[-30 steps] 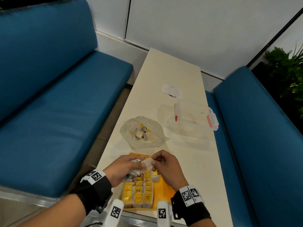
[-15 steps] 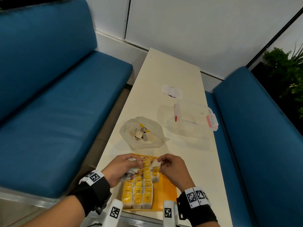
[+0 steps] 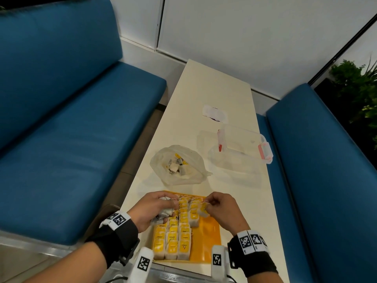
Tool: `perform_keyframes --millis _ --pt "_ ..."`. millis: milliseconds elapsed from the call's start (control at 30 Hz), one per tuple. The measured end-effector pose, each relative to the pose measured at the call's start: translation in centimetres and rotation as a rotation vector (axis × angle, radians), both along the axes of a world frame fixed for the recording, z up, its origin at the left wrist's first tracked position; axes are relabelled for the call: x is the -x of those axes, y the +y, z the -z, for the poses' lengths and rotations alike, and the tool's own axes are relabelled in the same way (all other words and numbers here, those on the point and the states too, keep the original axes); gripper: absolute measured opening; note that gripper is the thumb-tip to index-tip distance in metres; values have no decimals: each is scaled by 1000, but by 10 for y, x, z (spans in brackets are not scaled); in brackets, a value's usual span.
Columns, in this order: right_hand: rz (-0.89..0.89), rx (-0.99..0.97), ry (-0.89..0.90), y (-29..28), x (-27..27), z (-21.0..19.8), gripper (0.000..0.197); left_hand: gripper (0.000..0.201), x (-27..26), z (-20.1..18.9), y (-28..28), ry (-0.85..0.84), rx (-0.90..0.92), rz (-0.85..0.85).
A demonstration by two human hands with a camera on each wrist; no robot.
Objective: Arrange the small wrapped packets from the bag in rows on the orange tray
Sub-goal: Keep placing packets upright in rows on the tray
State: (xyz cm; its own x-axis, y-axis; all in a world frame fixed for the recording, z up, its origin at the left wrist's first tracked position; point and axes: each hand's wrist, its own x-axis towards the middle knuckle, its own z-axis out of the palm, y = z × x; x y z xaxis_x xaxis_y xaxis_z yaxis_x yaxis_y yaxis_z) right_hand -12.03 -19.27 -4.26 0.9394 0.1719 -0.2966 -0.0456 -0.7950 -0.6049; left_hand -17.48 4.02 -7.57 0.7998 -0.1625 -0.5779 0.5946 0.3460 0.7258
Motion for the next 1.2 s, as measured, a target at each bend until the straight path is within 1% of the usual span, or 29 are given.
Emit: perform_keyframes --millis 133,233,333,567,667,800,933,1067,1200 --pt "-99 88 55 0 4 1 18 23 0 -1 -1 2 -4 -4" --pt "-168 193 114 3 5 8 20 24 0 -1 -1 -1 -4 -7" --pt "-180 270 160 8 7 16 21 25 0 -1 -2 -2 -10 -9" --pt "-187 333 303 15 8 36 26 24 1 -3 -2 -9 -9 -12" --pt "-168 364 323 18 8 42 29 24 2 -2 -2 -12 -11 -13" --pt "-150 371 314 19 6 47 29 25 1 -2 -2 -14 -10 -12" --pt "-115 352 262 21 8 52 31 25 1 -2 -2 -14 -11 -11" --pt "-132 382 176 25 12 57 38 25 0 -1 -2 -19 -7 -10" --pt "-108 374 148 27 13 60 32 25 0 0 -2 -17 -5 -3"
